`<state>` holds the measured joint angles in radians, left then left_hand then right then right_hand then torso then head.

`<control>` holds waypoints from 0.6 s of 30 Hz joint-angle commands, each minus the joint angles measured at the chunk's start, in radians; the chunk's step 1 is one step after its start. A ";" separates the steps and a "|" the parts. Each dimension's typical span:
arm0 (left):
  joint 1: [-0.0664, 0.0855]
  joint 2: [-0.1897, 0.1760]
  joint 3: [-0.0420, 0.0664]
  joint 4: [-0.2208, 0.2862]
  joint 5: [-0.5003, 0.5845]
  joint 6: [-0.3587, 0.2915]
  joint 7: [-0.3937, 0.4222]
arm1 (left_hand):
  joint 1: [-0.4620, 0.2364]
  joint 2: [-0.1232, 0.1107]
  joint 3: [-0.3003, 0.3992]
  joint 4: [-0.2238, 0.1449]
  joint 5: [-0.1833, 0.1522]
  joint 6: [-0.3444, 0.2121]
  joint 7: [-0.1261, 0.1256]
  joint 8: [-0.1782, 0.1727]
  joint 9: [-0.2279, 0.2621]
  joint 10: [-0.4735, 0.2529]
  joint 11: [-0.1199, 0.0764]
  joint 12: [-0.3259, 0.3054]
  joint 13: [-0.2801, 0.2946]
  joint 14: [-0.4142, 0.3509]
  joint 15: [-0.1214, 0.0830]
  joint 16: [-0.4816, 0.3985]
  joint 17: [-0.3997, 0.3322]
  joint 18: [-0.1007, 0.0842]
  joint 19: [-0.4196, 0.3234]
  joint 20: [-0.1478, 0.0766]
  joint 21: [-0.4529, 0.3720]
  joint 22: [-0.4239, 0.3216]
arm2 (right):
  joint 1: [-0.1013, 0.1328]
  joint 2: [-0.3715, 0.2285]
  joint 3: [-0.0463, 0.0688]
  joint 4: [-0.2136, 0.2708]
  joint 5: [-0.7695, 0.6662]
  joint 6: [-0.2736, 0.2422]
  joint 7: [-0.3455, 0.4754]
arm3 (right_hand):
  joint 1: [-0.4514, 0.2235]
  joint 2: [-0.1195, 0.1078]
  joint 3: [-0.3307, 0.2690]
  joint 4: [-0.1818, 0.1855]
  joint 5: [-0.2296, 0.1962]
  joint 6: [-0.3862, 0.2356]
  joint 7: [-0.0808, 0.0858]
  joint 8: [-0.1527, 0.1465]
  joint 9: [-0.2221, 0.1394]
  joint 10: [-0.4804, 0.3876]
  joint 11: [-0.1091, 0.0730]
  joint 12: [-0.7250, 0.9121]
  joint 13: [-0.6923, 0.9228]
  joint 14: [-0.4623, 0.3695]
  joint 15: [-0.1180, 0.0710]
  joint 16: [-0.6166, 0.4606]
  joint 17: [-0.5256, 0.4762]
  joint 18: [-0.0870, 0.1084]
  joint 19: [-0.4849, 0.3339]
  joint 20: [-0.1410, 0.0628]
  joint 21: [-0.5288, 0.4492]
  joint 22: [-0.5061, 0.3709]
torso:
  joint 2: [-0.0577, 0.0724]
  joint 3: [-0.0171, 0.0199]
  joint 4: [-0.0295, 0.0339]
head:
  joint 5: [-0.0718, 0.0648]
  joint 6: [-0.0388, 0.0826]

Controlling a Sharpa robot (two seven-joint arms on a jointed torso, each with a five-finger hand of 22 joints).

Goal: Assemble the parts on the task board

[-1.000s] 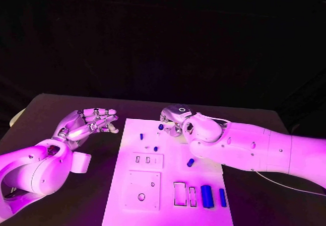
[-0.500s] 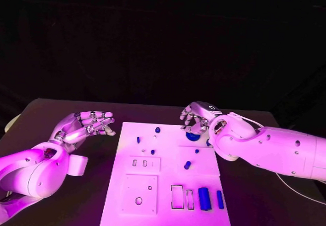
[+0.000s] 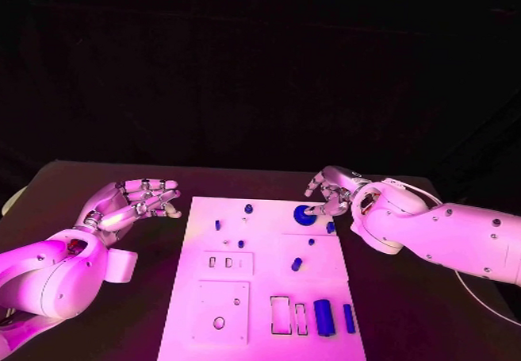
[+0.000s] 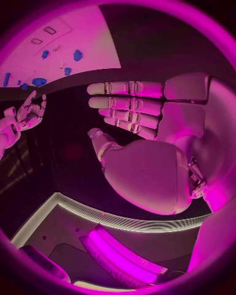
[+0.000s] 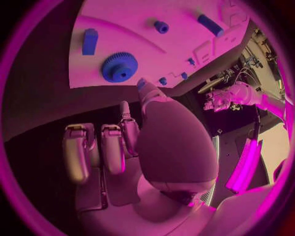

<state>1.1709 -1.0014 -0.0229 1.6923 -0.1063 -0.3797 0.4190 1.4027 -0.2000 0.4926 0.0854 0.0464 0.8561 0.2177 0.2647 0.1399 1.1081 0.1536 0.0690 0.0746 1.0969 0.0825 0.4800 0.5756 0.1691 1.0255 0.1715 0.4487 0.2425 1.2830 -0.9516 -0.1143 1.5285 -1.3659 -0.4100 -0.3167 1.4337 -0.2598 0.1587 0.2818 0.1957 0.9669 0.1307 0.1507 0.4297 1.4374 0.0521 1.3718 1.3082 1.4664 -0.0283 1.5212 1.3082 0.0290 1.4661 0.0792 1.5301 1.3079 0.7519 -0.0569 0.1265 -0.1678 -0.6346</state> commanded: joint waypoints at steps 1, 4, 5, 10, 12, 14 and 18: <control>0.001 0.004 0.001 0.000 -0.012 0.020 0.005 | -0.005 0.002 0.002 -0.002 0.004 -0.006 0.005 -0.004 0.000 -0.008 0.000 0.000 -0.001 -0.003 -0.001 0.004 0.001 0.008 -0.009 0.001 0.004 0.001 | -0.005 0.009 0.000 -0.010 -0.004 0.072 -0.001 | 0.007 0.000 -0.002 0.006 -0.001 -0.004 0.006 0.001 0.001 0.009 0.001 0.013 0.089 0.087 0.009 0.008 0.173 -0.019 0.082 0.008 0.008 0.229 | 0.000 -0.0004 0.0021 | -0.003 -0.001; 0.001 0.005 0.001 -0.001 -0.013 0.021 0.004 | -0.005 0.002 0.002 -0.002 0.004 -0.006 0.005 -0.004 0.000 -0.008 0.000 0.000 -0.001 -0.003 -0.001 0.004 0.001 0.008 -0.009 0.001 0.004 0.001 | -0.008 0.016 0.000 -0.018 -0.007 0.073 -0.005 | 0.010 0.003 -0.004 0.006 0.004 -0.007 0.007 0.000 0.000 0.010 0.002 0.018 0.093 0.087 0.010 0.009 0.176 -0.020 0.085 0.009 0.013 0.234 | -0.001 -0.0006 0.0045 | -0.004 -0.002; 0.001 0.005 0.001 -0.001 -0.013 0.021 0.004 | -0.004 0.002 0.003 -0.003 0.004 -0.006 0.005 -0.004 0.000 -0.008 0.000 0.000 -0.001 -0.004 -0.001 0.005 0.001 0.008 -0.010 0.001 0.005 0.002 | -0.009 0.019 0.000 -0.022 -0.007 0.073 -0.006 | 0.010 0.004 -0.005 0.006 0.005 -0.008 0.008 0.000 0.000 0.013 0.003 0.023 0.098 0.088 0.011 0.011 0.180 -0.022 0.089 0.009 0.018 0.239 | -0.001 -0.0009 0.0056 | -0.006 -0.003; 0.001 0.005 0.001 -0.003 -0.014 0.022 0.003 | -0.004 0.002 0.003 -0.003 0.004 -0.006 0.005 -0.004 0.000 -0.008 0.000 0.000 -0.001 -0.004 -0.001 0.005 0.001 0.008 -0.010 0.001 0.005 0.002 | -0.015 0.034 0.000 -0.038 -0.009 0.080 -0.011 | 0.010 0.005 -0.007 0.007 0.008 -0.008 0.008 0.000 0.000 0.017 0.003 0.029 0.105 0.090 0.011 0.017 0.192 -0.025 0.096 0.010 0.028 0.250 | -0.001 -0.0022 0.0052 | -0.006 -0.003; 0.001 0.005 0.001 -0.002 -0.014 0.021 0.003 | -0.004 0.002 0.003 -0.003 0.004 -0.006 0.005 -0.004 0.000 -0.008 0.000 0.000 -0.001 -0.004 -0.001 0.005 0.001 0.008 -0.010 0.001 0.005 0.002 | -0.017 0.039 0.000 -0.044 -0.009 0.083 -0.014 | 0.011 0.008 -0.008 0.007 0.011 -0.008 0.009 0.000 0.000 0.023 0.004 0.039 0.114 0.091 0.012 0.019 0.196 -0.026 0.098 0.010 0.031 0.253 | 0.000 -0.0024 0.0041 | -0.004 -0.003; 0.001 0.005 0.001 -0.002 -0.014 0.020 0.004 | -0.003 0.002 0.005 -0.006 0.004 -0.006 0.005 -0.004 0.000 -0.008 0.000 0.000 -0.001 -0.004 -0.001 0.005 0.002 0.007 -0.011 0.001 0.008 0.004 | -0.019 0.044 0.000 -0.052 -0.009 0.085 -0.015 | 0.012 0.009 -0.008 0.007 0.013 -0.008 0.009 0.000 0.000 0.024 0.004 0.042 0.117 0.092 0.012 0.021 0.199 -0.026 0.099 0.011 0.033 0.255 | 0.001 -0.0021 0.0030 | -0.007 0.000; 0.001 0.005 0.001 -0.001 -0.014 0.019 0.004 | -0.001 0.003 0.008 -0.009 0.004 -0.006 0.006 -0.005 0.000 -0.008 0.001 -0.001 -0.001 -0.005 -0.001 0.006 0.003 0.007 -0.014 0.001 0.012 0.007 | -0.021 0.053 -0.001 -0.064 -0.009 0.089 -0.019 | 0.014 0.011 -0.007 0.006 0.016 -0.008 0.009 0.000 0.000 0.022 0.004 0.040 0.116 0.092 0.013 0.022 0.201 -0.027 0.100 0.011 0.035 0.257 | 0.001 -0.0031 0.0029 | -0.011 0.000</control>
<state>1.1708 -0.9982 -0.0230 1.6885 -0.1143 -0.3766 0.4169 1.4027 -0.2000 0.4996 0.0784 0.0464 0.8561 0.2177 0.2647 0.1399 1.1081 0.1536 0.0690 0.0746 1.0969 0.0825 0.4800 0.5772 0.1691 1.0182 0.1716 0.4593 0.2490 1.2627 -0.9005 -0.1151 1.4671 -1.3665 -0.3480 -0.3290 1.4424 -0.2529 0.1547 0.2858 0.2055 0.9615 0.1355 0.1507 0.4297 1.4544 0.0590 1.4118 1.3082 1.4666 -0.0213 1.5386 1.3080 0.0138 1.4661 0.0864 1.5594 1.3076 0.7520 -0.0591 0.1302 -0.1773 -0.6354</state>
